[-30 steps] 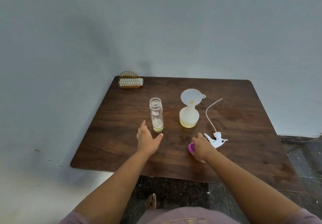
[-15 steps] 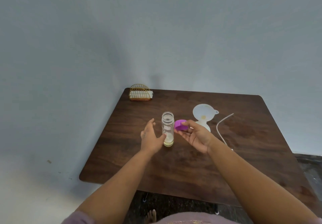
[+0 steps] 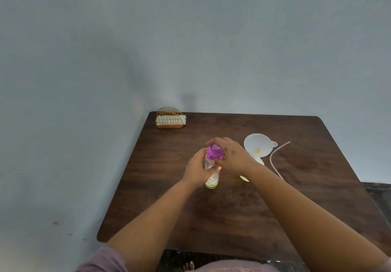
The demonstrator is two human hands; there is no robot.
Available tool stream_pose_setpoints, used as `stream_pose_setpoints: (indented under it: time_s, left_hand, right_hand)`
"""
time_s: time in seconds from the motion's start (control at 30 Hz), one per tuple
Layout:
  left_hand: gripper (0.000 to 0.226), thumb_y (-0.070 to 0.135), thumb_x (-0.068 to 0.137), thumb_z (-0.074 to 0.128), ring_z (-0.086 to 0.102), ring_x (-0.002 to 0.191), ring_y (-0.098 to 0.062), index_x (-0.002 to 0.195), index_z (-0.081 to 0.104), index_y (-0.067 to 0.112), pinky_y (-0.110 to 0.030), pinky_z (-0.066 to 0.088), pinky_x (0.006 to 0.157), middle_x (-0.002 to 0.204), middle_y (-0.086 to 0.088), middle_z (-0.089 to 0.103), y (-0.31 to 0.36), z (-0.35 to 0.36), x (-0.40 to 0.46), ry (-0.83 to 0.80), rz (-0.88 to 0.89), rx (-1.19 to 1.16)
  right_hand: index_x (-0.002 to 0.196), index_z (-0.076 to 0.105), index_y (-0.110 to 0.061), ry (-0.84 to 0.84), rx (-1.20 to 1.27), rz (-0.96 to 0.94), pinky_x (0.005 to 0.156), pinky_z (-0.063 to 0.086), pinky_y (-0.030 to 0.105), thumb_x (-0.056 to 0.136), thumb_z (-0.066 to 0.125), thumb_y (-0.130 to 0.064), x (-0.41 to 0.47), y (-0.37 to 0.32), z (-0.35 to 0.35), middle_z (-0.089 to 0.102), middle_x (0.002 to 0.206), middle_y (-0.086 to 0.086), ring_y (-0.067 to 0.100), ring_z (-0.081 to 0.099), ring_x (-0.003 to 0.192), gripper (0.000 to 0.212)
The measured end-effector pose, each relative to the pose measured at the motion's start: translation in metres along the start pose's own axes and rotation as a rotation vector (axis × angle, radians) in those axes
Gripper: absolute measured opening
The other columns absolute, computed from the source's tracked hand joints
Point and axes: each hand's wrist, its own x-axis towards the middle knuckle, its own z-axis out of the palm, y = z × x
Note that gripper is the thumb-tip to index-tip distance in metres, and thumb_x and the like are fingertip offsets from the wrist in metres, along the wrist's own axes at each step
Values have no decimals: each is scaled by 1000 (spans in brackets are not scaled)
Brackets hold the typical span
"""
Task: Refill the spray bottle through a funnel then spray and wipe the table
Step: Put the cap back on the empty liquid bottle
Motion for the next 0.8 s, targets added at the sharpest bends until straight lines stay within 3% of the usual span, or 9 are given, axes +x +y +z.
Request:
stream_pose_setpoints:
  time_s: [0.23,0.37,0.5,0.6,0.7,0.8]
  left_hand:
    - [51,21,79,78,61,112,-16,123,53,29,-41,49,98,117,8,65,-7,-7,5,-79,30,-18]
    - [64,21,83,75,56,119,-14,140,45,27,-38,46,102,126,7,62,-8,-9,3,-97,31,-17]
    - [59,16,86,71,55,122,-14,139,46,24,-37,45,103,128,6,61,-8,-8,0,-115,48,-28]
    - [52,14,87,69,56,119,-12,133,48,27,-31,45,100,126,7,62,-6,-7,2,-134,83,13]
    - [56,13,87,70,57,116,-11,135,45,26,-24,43,96,126,7,61,-6,-4,2,-127,90,36]
    - [62,12,86,71,56,114,-8,138,42,27,-22,43,96,125,9,60,-6,-5,2,-128,76,17]
  right_hand:
    - [132,47,-28,-165,-343,13,90,50,32,88,62,-10,9,-19,-2,46,116,5,20,49,104,50]
    - [143,36,-31,-247,-472,-22,94,45,32,89,61,-7,11,-26,2,40,124,8,23,41,115,65]
    - [146,33,-31,-257,-513,-1,93,44,31,91,59,-9,16,-26,0,42,126,10,23,43,115,65]
    - [139,42,-21,-202,-513,53,92,48,34,90,61,-13,14,-28,3,47,121,12,26,48,112,53]
    - [126,50,-12,-105,-491,99,78,45,26,93,57,-23,12,-30,8,54,112,12,24,58,98,36]
    - [109,55,-11,-6,-434,163,68,40,22,91,56,-38,10,-29,11,59,100,7,17,56,80,33]
